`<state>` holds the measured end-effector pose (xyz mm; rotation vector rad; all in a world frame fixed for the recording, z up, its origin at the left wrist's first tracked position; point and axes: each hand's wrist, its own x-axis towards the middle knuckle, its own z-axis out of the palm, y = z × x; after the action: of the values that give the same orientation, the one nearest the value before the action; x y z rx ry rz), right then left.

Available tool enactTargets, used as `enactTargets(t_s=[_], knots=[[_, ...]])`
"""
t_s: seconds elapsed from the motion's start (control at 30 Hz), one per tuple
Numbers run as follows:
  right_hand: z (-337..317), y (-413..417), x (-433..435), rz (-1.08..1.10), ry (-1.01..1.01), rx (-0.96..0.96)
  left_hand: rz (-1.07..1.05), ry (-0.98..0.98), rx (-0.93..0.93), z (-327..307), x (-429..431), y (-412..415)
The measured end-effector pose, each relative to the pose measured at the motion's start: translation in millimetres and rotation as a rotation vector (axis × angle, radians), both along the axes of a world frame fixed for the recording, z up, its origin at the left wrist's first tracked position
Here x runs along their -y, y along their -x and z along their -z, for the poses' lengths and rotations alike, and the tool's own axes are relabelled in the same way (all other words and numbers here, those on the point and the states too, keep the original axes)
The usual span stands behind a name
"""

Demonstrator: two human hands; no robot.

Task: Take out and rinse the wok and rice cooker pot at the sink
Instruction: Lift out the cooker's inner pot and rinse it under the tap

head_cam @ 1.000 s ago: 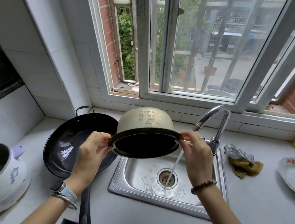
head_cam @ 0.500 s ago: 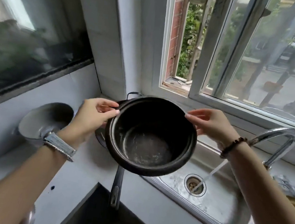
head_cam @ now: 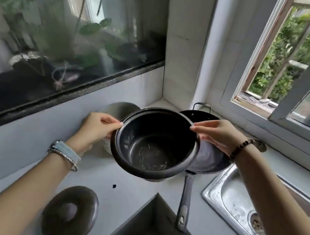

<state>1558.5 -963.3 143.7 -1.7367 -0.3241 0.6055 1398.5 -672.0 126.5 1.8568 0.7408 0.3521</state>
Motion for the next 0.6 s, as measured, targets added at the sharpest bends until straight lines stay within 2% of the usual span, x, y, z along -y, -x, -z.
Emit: enactTargets(t_s=[0.23,0.4,0.6], knots=[[4.7,-10.6,-93.0,-0.033,0.056,-0.047,-0.099,-0.011,-0.026,2.8,-73.0,5.8],[3.4,-21.9,-142.3,-0.039,0.052,-0.201,-0.178,0.022,-0.030,7.1,-116.3,-9.3],[8.9,-48.9,-189.7,0.019,-0.065,-0.235,-0.239,0.084,-0.009,13.2,-151.4,-39.6]])
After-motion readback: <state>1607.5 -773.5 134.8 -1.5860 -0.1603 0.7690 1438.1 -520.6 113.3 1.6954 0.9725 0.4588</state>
